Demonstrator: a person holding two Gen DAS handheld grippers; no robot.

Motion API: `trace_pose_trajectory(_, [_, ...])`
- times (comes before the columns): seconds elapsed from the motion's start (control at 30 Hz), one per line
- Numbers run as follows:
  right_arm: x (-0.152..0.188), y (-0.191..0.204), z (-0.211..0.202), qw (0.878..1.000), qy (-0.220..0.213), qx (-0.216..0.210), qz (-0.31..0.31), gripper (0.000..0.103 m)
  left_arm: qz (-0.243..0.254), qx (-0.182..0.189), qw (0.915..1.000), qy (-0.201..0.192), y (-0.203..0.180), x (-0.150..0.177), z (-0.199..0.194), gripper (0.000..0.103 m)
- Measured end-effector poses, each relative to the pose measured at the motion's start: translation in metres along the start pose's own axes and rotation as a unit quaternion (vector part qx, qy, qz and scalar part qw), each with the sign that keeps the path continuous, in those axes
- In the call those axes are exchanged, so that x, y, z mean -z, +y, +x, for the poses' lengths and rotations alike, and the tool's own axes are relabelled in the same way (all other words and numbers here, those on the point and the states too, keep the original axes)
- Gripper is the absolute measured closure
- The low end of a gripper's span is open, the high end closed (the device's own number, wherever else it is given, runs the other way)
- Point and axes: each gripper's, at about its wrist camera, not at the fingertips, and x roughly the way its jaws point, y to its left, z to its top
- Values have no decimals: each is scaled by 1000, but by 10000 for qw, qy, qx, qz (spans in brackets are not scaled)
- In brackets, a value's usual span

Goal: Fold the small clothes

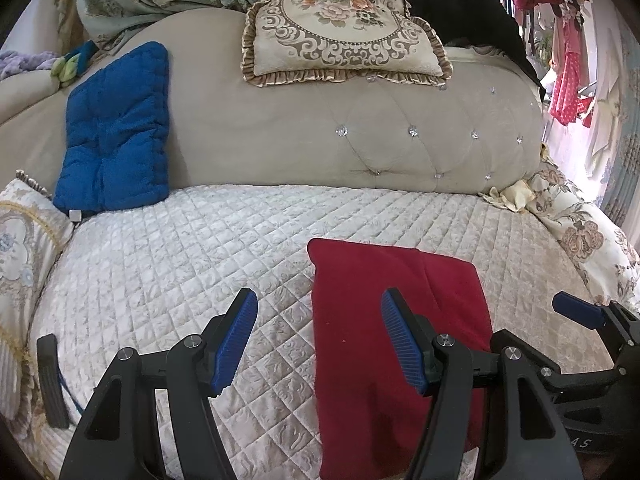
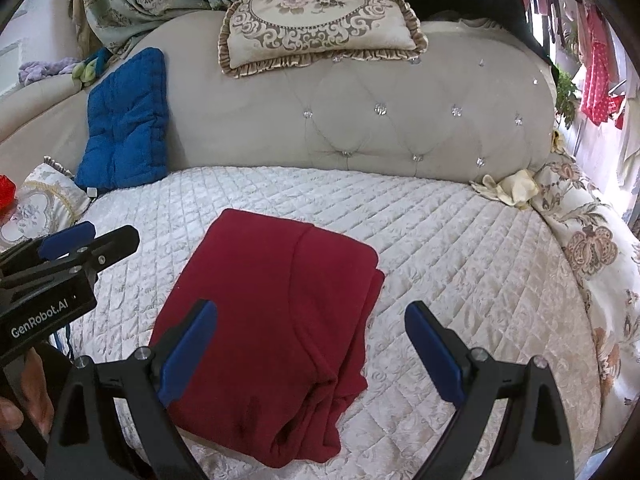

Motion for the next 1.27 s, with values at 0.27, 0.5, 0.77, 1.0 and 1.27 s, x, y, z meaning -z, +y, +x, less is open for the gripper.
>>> trace_pose_trajectory(0.27, [0,-8,11,9999,88,-57,128,6,-20,-11,9999,98,0,1,13,59])
trace_pose_trajectory(0.5, [0,-11,18,9997,156,-25,161,6,-9,39,9999,148,-3,2,20,59])
trace_pose_trajectory(0.77, [0,-10,26,9996,257,22,151,6,-68,56,9997,246,-1,2,26,59])
trace_pose_trajectory(1.0, [-1,-12,33,9993,327,37,150,6,-66,60,9995,294,-1,4,32,59])
trace_pose_trajectory(1.27, [0,-14,41,9990,415,31,172,6,-44,203,9996,178,1,5,36,59])
